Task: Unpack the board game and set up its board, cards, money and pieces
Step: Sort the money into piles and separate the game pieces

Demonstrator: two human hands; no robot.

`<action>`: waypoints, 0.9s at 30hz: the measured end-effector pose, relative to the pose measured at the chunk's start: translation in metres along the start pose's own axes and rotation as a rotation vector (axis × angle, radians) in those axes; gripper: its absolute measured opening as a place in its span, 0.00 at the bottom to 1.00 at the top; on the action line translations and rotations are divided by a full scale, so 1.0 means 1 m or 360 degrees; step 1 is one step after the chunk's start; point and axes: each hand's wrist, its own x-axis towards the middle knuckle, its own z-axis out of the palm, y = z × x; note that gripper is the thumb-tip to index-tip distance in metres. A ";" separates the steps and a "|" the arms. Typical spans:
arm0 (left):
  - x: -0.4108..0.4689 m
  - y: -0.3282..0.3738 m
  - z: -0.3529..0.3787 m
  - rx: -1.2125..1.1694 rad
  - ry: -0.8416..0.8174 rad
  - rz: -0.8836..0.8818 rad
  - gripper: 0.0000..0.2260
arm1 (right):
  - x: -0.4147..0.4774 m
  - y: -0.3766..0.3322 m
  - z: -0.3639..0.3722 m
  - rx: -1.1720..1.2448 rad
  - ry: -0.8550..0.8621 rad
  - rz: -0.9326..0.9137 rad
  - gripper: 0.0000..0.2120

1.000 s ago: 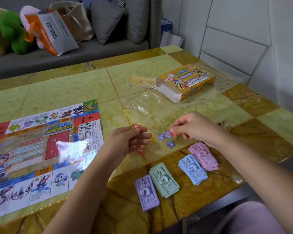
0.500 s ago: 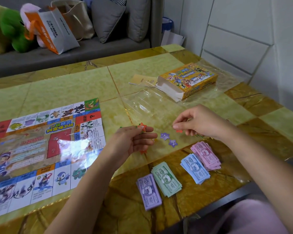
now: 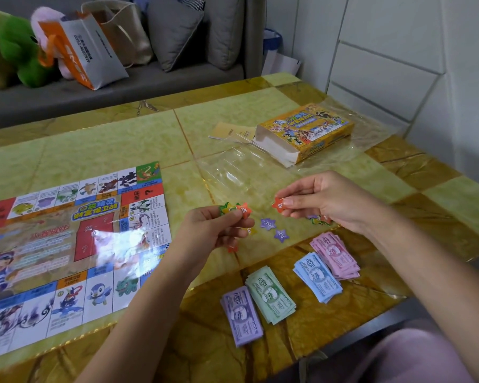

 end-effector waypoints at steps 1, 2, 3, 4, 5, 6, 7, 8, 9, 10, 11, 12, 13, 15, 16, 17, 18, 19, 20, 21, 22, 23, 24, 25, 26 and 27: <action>0.000 0.001 -0.002 -0.0020 0.0038 0.0012 0.05 | 0.001 0.000 0.002 -0.0011 0.0003 -0.0008 0.08; 0.001 0.003 -0.004 -0.0040 0.0080 0.0019 0.05 | 0.001 0.001 0.005 -0.0036 0.0009 -0.0020 0.08; 0.001 0.004 -0.007 -0.0058 0.0123 0.0024 0.05 | 0.003 0.001 0.008 -0.0073 0.0020 -0.0038 0.08; 0.002 0.005 -0.009 -0.0074 0.0165 0.0028 0.05 | 0.004 0.002 0.011 -0.0122 0.0034 -0.0057 0.07; 0.003 0.006 -0.013 -0.0088 0.0206 0.0035 0.05 | 0.006 0.002 0.015 -0.0170 0.0044 -0.0072 0.07; 0.004 0.008 -0.016 -0.0098 0.0245 0.0045 0.05 | 0.008 0.002 0.020 -0.0204 0.0045 -0.0081 0.07; 0.005 0.010 -0.020 -0.0102 0.0283 0.0056 0.05 | 0.010 0.002 0.025 -0.0222 0.0029 -0.0086 0.07; 0.005 0.011 -0.025 -0.0100 0.0318 0.0068 0.05 | 0.011 0.002 0.031 -0.0230 -0.0006 -0.0091 0.07; 0.006 0.013 -0.029 -0.0092 0.0342 0.0079 0.05 | 0.012 0.004 0.038 -0.0245 -0.0051 -0.0092 0.07; 0.006 0.014 -0.032 -0.0082 0.0358 0.0084 0.05 | 0.013 0.006 0.047 -0.0285 -0.0098 -0.0087 0.07; 0.007 0.015 -0.035 -0.0077 0.0364 0.0081 0.05 | 0.015 0.008 0.055 -0.0351 -0.0134 -0.0081 0.06; 0.007 0.016 -0.037 -0.0078 0.0366 0.0072 0.05 | 0.016 0.010 0.063 -0.0432 -0.0165 -0.0080 0.06; 0.007 0.016 -0.039 -0.0079 0.0366 0.0059 0.05 | 0.017 0.011 0.070 -0.0516 -0.0186 -0.0090 0.06; 0.007 0.016 -0.040 -0.0074 0.0356 0.0032 0.05 | 0.020 0.012 0.078 -0.0674 -0.0185 -0.0148 0.05; 0.007 0.016 -0.039 -0.0067 0.0344 0.0018 0.05 | 0.021 0.012 0.080 -0.0739 -0.0169 -0.0186 0.05; 0.007 0.016 -0.039 -0.0056 0.0325 0.0007 0.04 | 0.022 0.013 0.081 -0.0794 -0.0149 -0.0217 0.04; 0.006 0.016 -0.038 -0.0045 0.0305 -0.0001 0.05 | 0.023 0.013 0.082 -0.0841 -0.0134 -0.0238 0.05; 0.006 0.015 -0.037 -0.0037 0.0285 -0.0007 0.05 | 0.023 0.014 0.082 -0.0897 -0.0120 -0.0252 0.05; 0.005 0.015 -0.036 -0.0031 0.0271 -0.0009 0.05 | 0.023 0.015 0.083 -0.0956 -0.0102 -0.0269 0.05; 0.005 0.015 -0.035 -0.0026 0.0264 -0.0007 0.05 | 0.023 0.015 0.083 -0.1005 -0.0073 -0.0291 0.05; 0.005 0.015 -0.034 -0.0021 0.0261 -0.0004 0.05 | 0.023 0.014 0.082 -0.1018 -0.0033 -0.0320 0.05; 0.005 0.015 -0.033 -0.0020 0.0255 -0.0006 0.05 | 0.023 0.012 0.081 -0.0989 0.0016 -0.0354 0.03; 0.005 0.016 -0.032 -0.0023 0.0244 -0.0011 0.05 | 0.022 0.010 0.080 -0.0917 0.0070 -0.0389 0.02; 0.005 0.015 -0.031 -0.0023 0.0230 -0.0016 0.05 | 0.021 0.007 0.079 -0.0815 0.0131 -0.0415 0.05; 0.005 0.015 -0.030 -0.0011 0.0215 -0.0019 0.04 | 0.019 0.005 0.078 -0.0697 0.0186 -0.0432 0.08; 0.005 0.015 -0.028 0.0011 0.0198 -0.0019 0.04 | 0.017 0.003 0.078 -0.0575 0.0231 -0.0444 0.11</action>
